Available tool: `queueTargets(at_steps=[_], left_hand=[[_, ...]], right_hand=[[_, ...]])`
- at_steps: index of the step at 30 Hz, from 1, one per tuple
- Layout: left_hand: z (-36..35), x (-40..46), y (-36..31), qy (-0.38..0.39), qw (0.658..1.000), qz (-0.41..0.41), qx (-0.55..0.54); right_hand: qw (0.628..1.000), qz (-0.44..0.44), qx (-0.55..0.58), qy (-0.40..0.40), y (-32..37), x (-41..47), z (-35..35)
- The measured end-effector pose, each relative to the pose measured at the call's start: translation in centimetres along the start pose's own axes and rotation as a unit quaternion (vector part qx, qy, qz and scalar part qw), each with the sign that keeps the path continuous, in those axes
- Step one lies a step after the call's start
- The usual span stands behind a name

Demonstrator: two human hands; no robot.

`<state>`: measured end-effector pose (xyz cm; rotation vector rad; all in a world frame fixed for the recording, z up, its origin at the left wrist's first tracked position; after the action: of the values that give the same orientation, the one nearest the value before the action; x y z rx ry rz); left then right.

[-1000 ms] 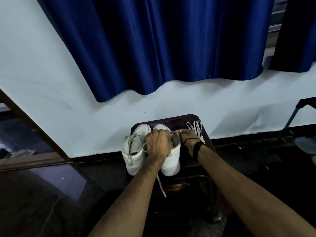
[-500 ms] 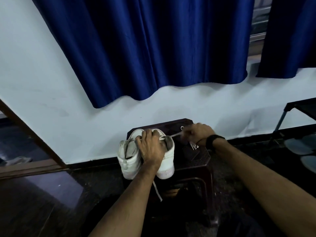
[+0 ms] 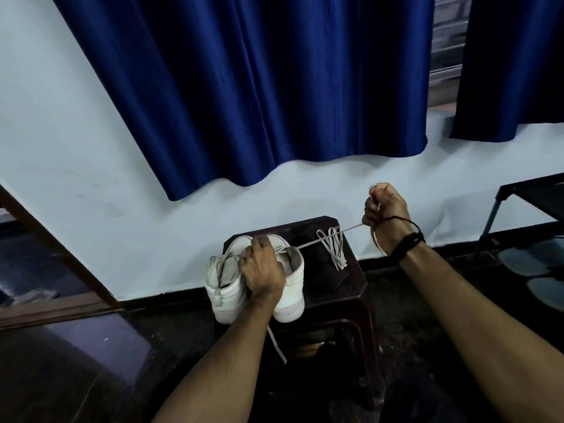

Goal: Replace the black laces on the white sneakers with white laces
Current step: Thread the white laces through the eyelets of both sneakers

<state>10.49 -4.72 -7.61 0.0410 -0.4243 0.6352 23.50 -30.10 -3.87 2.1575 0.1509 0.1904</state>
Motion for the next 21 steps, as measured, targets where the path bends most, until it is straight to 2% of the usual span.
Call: queueTargets(at_steps=[2, 4, 5, 7, 8, 9, 10, 13, 15, 17, 19, 21], left_hand=[[0.0, -0.1, -0.1, 0.001, 1.0, 0.006, 0.001], [0.0, -0.1, 0.0, 0.007, 1.0, 0.01, 0.005], [0.0, -0.1, 0.2, 0.01, 1.0, 0.012, 0.005], [-0.1, 0.0, 0.3, 0.015, 1.0, 0.014, 0.006], [-0.2, 0.0, 0.3, 0.018, 1.0, 0.014, 0.007], [-0.2, 0.0, 0.2, 0.021, 1.0, 0.013, 0.009], [-0.2, 0.0, 0.1, 0.022, 1.0, 0.014, 0.012], [-0.3, -0.1, 0.3, 0.019, 1.0, 0.021, 0.007], [-0.1, -0.2, 0.3, 0.021, 1.0, 0.02, -0.002], [0.3, -0.2, 0.2, 0.032, 0.999, 0.02, -0.014], [0.3, -0.2, 0.3, 0.064, 0.997, 0.024, -0.035], [0.7, -0.3, 0.7, 0.099, 0.991, 0.043, -0.08]], right_hand=[[0.997, 0.029, -0.068, -0.018, 0.5, -0.3, 0.4], [0.976, 0.061, -0.207, -0.009, 0.2, -0.8, -0.1], [0.942, 0.07, -0.328, 0.027, -0.6, -1.1, -1.0], [0.824, 0.03, -0.552, 0.126, -4.9, -2.0, -2.2], [0.771, 0.011, -0.614, 0.169, -6.9, -2.5, -2.2], [0.742, 0.004, -0.64, 0.197, -8.0, -3.0, -2.3], [0.73, 0.013, -0.654, 0.198, -8.1, -3.1, -2.3], [0.754, 0.08, -0.645, 0.095, -4.9, -2.5, -1.4], [0.743, 0.108, -0.658, 0.066, -4.4, -2.8, -1.1], [0.7, 0.101, -0.699, 0.107, -6.7, -3.7, -1.3], [0.687, 0.049, -0.706, 0.165, -9.4, -4.7, -1.4], [0.653, 0.03, -0.729, 0.203, -10.9, -5.6, -1.9]])
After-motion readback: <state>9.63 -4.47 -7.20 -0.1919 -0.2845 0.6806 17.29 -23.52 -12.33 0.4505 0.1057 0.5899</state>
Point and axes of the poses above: each hand's wrist, its own x-axis towards the middle knuckle, its own z-axis out of the back of the hand, y = z × x, the point moved 10 cm from there along x, towards the middle knuckle
